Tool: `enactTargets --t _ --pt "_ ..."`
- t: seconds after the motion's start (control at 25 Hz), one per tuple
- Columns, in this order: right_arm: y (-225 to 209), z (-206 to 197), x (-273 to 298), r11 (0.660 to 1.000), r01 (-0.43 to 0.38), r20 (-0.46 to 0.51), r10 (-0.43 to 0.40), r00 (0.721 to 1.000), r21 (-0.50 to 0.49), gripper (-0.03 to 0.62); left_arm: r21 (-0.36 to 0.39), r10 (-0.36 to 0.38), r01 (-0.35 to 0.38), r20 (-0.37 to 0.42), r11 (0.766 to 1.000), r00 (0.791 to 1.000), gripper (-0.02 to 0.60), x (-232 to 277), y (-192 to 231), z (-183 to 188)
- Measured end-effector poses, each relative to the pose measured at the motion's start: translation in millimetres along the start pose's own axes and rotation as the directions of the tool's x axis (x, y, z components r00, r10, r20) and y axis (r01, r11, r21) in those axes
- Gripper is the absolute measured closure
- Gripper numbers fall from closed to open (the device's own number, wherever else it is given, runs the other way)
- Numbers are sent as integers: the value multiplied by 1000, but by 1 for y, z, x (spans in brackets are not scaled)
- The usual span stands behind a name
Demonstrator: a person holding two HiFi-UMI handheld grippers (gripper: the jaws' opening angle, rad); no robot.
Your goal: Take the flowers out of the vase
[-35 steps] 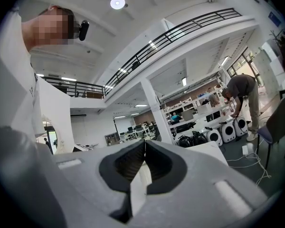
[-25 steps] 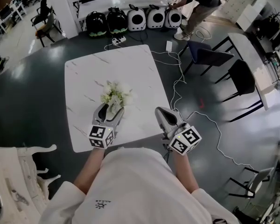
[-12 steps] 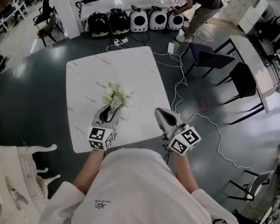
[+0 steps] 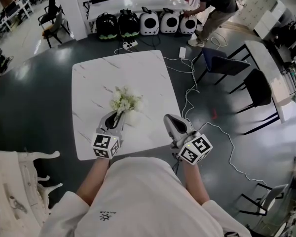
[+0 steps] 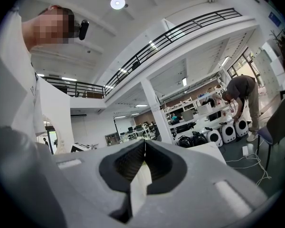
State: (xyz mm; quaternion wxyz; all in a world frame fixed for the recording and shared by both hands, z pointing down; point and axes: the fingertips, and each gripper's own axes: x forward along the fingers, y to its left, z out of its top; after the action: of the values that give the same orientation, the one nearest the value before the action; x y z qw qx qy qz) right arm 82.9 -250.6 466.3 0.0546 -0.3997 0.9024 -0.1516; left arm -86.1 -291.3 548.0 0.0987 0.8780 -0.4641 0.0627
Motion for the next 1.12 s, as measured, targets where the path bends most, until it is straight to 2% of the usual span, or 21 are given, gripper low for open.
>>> enactTargets --t 0.52,1.12 --pt "5 0 -6 1000 -13 7 13 1000 2 592 19 18 -20 79 1000 997 552 -9 -3 26" --pt "11 -1 -8 1000 -22 6 22 1000 1 592 30 12 -19 212 999 977 563 -15 -2 79"
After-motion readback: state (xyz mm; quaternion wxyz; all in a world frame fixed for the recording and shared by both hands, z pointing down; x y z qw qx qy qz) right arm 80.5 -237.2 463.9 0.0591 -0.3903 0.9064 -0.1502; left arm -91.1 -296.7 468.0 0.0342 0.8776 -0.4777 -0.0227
